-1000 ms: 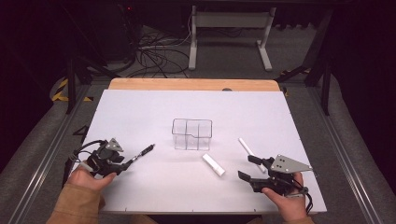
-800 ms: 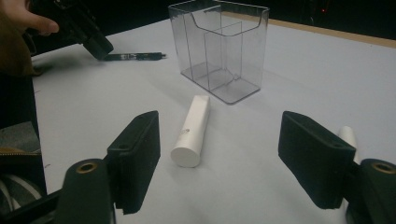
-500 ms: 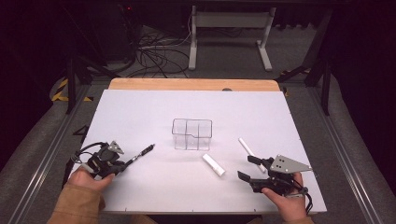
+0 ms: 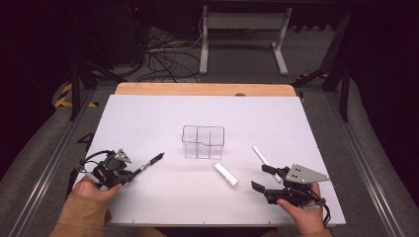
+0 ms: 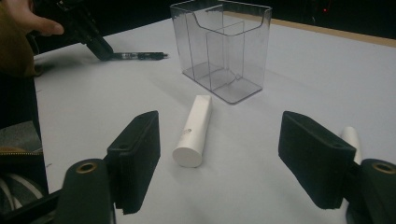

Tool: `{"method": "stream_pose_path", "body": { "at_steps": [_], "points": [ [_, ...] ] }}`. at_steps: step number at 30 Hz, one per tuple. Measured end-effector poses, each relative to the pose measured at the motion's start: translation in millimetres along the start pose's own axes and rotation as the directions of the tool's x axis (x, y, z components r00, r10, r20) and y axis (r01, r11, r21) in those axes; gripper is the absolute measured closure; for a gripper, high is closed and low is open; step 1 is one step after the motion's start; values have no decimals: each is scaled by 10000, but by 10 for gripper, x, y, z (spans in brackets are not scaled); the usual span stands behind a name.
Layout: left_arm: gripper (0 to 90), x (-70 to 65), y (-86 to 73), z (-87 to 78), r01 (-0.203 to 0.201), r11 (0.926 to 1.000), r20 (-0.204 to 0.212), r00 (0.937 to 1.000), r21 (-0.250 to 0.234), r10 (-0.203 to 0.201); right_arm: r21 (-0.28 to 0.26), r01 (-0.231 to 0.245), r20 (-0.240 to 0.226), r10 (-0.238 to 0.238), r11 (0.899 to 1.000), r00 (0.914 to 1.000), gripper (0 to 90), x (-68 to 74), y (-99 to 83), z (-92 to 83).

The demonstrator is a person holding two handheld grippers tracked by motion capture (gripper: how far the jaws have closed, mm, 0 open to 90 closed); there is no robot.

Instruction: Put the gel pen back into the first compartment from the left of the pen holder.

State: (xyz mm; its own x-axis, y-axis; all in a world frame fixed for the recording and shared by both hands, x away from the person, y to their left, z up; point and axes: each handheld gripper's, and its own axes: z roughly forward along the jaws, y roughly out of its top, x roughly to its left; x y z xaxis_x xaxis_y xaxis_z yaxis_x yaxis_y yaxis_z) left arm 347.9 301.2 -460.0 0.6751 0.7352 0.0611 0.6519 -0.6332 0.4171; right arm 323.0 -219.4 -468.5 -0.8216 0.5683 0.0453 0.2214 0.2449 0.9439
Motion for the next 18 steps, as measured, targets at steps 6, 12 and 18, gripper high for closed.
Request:
{"method": "stream_pose_path", "body": {
  "at_steps": [6, 12, 18],
  "points": [
    [804, -22, 14, -124, -98, 9986, -138, 9999, -525, 91, 8, 4, 4, -4, 10000, 10000, 303, 2, 2, 0],
    [805, -32, 34, -266, -211, 9944, -174, 9997, -1031, 194, -7, 5, 0, -5, 10000, 10000, 303, 5, 7, 0],
    [804, -53, 40, -353, -137, 9923, -43, 9999, -1230, 133, -12, -2, -4, 2, 10000, 10000, 303, 8, 9, 4]
  ]
}}
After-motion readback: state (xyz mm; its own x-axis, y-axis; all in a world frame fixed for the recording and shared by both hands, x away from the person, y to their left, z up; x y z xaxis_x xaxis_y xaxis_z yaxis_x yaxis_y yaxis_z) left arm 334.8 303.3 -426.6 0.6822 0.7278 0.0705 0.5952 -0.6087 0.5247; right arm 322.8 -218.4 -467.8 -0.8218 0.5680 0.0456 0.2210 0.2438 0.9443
